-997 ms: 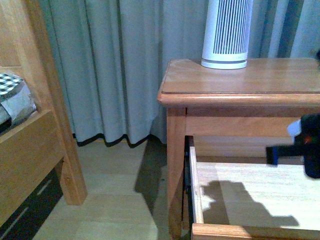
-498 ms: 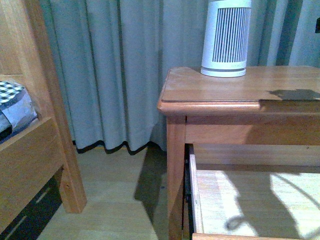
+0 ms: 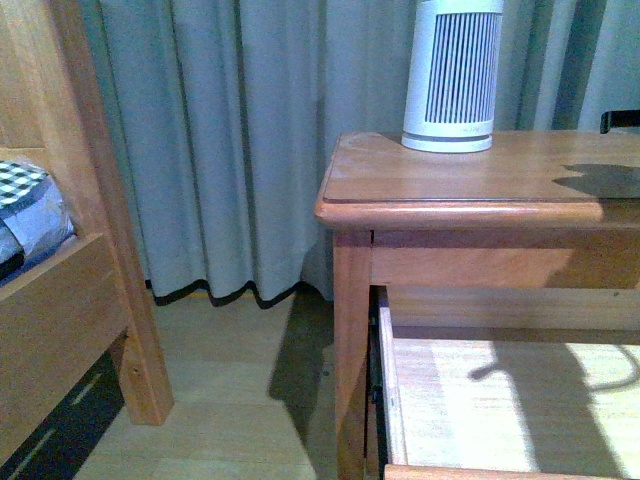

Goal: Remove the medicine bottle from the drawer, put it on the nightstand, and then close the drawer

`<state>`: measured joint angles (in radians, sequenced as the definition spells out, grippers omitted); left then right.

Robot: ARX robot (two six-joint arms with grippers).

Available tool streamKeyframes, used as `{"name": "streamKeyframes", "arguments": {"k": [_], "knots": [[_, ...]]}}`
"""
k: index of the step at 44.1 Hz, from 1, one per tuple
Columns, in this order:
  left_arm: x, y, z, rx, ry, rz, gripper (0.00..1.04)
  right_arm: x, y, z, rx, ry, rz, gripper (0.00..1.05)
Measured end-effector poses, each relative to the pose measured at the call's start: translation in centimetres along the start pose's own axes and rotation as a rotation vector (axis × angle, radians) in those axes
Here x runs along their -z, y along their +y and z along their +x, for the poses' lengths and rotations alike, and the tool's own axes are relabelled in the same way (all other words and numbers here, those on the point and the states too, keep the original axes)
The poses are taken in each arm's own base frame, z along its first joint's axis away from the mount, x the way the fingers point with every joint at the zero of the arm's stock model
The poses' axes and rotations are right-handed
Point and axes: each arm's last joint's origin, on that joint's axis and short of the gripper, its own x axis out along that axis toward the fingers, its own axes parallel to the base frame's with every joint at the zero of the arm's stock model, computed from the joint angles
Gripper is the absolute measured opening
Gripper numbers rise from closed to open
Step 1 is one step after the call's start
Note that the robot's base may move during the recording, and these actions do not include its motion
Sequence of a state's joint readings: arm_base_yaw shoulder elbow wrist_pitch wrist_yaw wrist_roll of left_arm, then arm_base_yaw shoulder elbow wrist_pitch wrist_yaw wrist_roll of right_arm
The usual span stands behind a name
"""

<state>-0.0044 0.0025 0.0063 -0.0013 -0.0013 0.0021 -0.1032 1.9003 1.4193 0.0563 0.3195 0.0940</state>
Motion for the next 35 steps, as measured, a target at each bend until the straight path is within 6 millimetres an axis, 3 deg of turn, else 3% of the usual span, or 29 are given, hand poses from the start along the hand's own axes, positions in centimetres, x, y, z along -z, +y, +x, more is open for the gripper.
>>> {"name": "streamKeyframes", "arguments": {"k": [7,13,18,21,24,27,31,35], "knots": [[0.0,0.0,0.0,0.0,0.0,0.0,0.98,0.0,0.1,0.0,-0.006,-0.008,0.001,0.5],[0.0,0.0,0.0,0.0,0.0,0.0,0.98,-1.2,-0.2,-1.1,0.021,-0.116,0.002,0.77],[0.0,0.0,0.0,0.0,0.0,0.0,0.98,-2.7,-0.7,-5.0,0.013,-0.228,0.013,0.97],[0.0,0.0,0.0,0.0,0.0,0.0,0.98,-2.5,-0.9,-8.6,-0.012,-0.257,0.037,0.98],[0.0,0.0,0.0,0.0,0.0,0.0,0.98,-0.6,-0.9,-12.6,-0.064,-0.265,0.055,0.98],[0.0,0.0,0.0,0.0,0.0,0.0,0.98,3.1,-0.6,-15.9,-0.137,-0.253,0.068,0.98],[0.0,0.0,0.0,0.0,0.0,0.0,0.98,8.8,-0.5,-18.8,-0.211,-0.176,0.064,0.98],[0.0,0.0,0.0,0.0,0.0,0.0,0.98,14.1,-0.7,-20.1,-0.222,-0.074,0.045,0.98]]}}
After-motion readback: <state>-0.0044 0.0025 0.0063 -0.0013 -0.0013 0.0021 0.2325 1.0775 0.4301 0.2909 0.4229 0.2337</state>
